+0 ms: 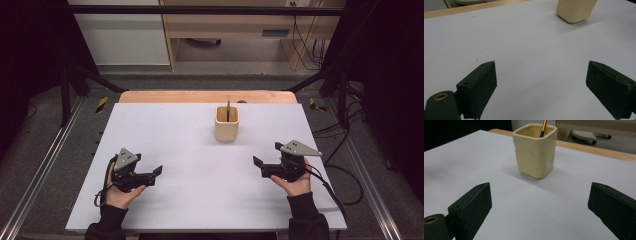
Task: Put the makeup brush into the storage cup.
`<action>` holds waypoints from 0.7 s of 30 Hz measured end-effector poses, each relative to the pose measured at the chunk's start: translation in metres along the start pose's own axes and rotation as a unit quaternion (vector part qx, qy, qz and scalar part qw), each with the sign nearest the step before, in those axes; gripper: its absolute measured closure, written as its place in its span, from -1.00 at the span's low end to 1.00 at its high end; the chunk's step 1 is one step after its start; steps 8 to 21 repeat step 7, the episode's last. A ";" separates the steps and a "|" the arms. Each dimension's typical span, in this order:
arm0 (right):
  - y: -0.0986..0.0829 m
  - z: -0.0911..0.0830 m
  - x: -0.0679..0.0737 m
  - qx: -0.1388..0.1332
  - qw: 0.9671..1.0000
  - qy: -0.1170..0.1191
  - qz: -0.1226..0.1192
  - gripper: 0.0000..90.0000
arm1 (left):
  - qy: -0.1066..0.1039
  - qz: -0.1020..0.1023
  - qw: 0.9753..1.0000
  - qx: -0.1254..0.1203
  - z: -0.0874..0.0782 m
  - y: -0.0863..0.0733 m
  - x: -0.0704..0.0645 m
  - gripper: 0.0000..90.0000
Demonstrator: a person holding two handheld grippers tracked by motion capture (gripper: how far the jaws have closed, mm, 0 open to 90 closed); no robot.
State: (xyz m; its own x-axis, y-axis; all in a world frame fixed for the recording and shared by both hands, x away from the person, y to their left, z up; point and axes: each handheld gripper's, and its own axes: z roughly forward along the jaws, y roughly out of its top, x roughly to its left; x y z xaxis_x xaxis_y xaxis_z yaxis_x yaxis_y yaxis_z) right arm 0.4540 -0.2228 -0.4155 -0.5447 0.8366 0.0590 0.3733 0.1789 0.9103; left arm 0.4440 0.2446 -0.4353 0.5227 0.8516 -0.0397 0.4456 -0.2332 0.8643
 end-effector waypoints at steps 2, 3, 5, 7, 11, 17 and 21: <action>-0.004 -0.002 -0.001 0.003 1.000 -0.007 -0.007 -0.89 | -0.001 0.002 1.000 0.003 0.001 -0.001 0.000 -0.79; -0.006 -0.004 -0.002 0.004 1.000 -0.008 -0.006 -0.89 | -0.002 0.004 1.000 0.005 0.001 -0.001 0.000 -0.79; -0.010 -0.006 -0.005 0.007 1.000 -0.007 0.001 -0.90 | -0.003 0.007 1.000 0.007 0.002 -0.001 -0.001 -0.80; -0.014 -0.008 -0.009 0.008 1.000 -0.012 0.004 -0.90 | -0.004 0.009 1.000 0.011 0.003 -0.001 -0.001 -0.80; -0.014 -0.008 -0.009 0.008 1.000 -0.012 0.004 -0.90 | -0.004 0.009 1.000 0.011 0.003 -0.001 -0.001 -0.80; -0.014 -0.008 -0.009 0.008 1.000 -0.012 0.004 -0.90 | -0.004 0.009 1.000 0.011 0.003 -0.001 -0.001 -0.80; -0.014 -0.008 -0.009 0.008 1.000 -0.012 0.004 -0.90 | -0.004 0.009 1.000 0.011 0.003 -0.001 -0.001 -0.80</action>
